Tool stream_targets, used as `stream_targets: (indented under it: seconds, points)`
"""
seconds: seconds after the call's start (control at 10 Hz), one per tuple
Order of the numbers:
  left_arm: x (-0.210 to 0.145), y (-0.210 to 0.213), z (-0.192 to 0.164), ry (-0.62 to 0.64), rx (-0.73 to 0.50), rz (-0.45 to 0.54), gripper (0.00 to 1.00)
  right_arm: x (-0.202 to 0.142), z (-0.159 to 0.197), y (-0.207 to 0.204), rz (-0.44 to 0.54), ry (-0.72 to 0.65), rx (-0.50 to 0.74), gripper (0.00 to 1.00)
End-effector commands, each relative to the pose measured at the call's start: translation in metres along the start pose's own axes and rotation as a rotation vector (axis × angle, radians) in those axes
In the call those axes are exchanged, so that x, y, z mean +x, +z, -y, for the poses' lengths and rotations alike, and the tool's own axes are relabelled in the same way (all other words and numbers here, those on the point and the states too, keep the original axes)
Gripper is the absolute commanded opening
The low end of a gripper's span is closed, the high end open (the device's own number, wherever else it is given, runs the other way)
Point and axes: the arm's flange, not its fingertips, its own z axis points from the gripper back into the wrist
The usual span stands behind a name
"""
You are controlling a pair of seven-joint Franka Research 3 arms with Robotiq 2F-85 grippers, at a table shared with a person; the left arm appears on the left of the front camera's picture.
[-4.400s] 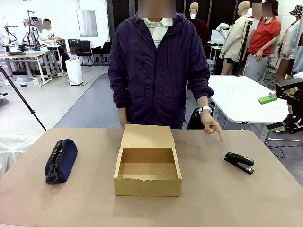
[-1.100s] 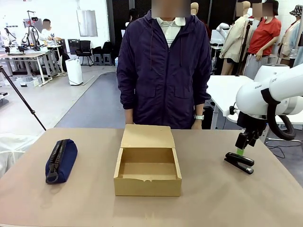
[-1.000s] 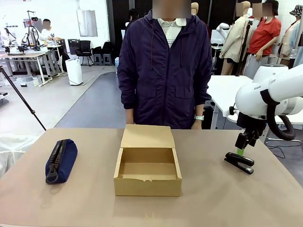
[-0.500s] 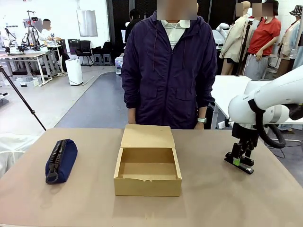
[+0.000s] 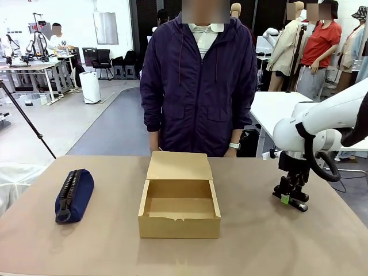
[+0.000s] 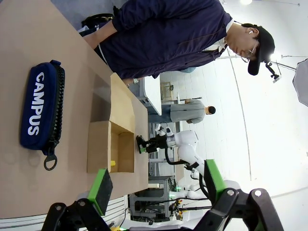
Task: Pack the items into the box.
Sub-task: Pick up the item specified by the human and place it in the Mailer Box.
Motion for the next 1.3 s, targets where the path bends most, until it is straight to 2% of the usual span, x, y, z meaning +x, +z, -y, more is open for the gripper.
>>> stream_targets:
  seconds: [0.0, 0.1, 0.9, 1.1, 1.2]
  points:
    - [-0.001, 0.0, 0.002, 0.001, -0.018, 0.003, 1.0, 0.001, 0.003, 0.007, 0.003, 0.012, 0.009, 0.29]
    - [-0.001, 0.0, 0.002, 0.001, -0.018, 0.003, 1.0, 0.002, 0.002, 0.007, 0.002, 0.004, 0.006, 0.0]
    - [-0.001, 0.0, 0.002, 0.001, -0.018, 0.003, 1.0, -0.003, -0.005, 0.015, 0.017, 0.04, -0.019, 0.0]
    - [-0.001, 0.0, 0.002, 0.001, -0.018, 0.003, 1.0, -0.007, -0.014, 0.045, 0.0, -0.013, -0.028, 0.0]
    - [-0.001, 0.0, 0.002, 0.001, -0.018, 0.003, 1.0, -0.013, -0.025, 0.08, 0.015, -0.005, -0.021, 0.0]
